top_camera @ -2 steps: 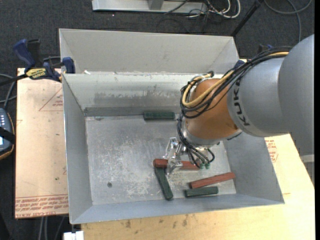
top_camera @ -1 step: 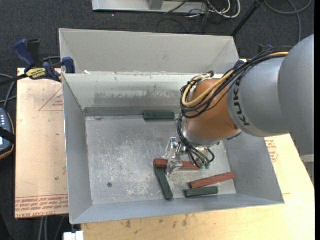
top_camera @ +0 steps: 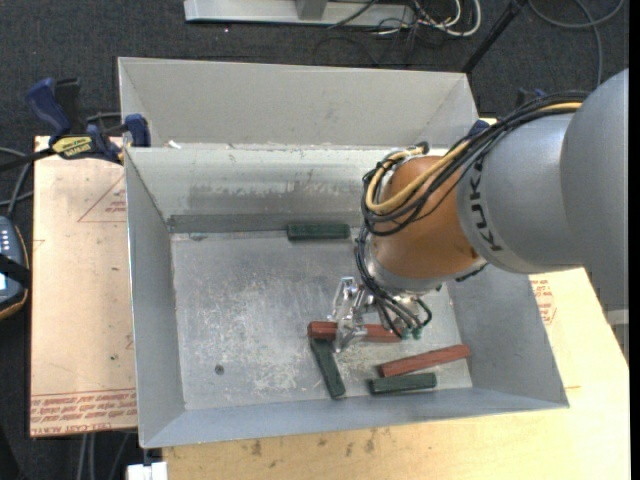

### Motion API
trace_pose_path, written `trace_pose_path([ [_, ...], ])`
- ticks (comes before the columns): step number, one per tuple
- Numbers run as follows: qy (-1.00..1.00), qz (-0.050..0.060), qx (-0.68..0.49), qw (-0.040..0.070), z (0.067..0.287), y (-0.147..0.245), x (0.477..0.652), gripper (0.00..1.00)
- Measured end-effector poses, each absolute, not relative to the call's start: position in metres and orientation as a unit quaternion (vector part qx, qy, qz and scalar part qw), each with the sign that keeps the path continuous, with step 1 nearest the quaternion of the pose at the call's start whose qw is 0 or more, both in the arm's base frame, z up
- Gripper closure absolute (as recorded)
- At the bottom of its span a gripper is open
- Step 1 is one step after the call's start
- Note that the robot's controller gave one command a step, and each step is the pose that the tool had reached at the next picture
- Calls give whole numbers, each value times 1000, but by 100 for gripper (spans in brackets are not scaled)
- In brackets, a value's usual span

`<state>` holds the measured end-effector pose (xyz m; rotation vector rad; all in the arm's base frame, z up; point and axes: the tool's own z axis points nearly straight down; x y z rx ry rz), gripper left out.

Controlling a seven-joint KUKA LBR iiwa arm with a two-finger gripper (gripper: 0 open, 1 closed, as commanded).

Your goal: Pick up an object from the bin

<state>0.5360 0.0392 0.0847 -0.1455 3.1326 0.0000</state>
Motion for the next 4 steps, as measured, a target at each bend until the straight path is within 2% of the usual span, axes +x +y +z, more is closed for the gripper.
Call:
trace_pose_path([
  [1, 999, 0, -46, -2, 104, 40, 535, 100],
  [2, 999, 0, -46, 3, 117, 40, 538, 100],
  [4, 999, 0, -46, 2, 125, 40, 537, 100],
])
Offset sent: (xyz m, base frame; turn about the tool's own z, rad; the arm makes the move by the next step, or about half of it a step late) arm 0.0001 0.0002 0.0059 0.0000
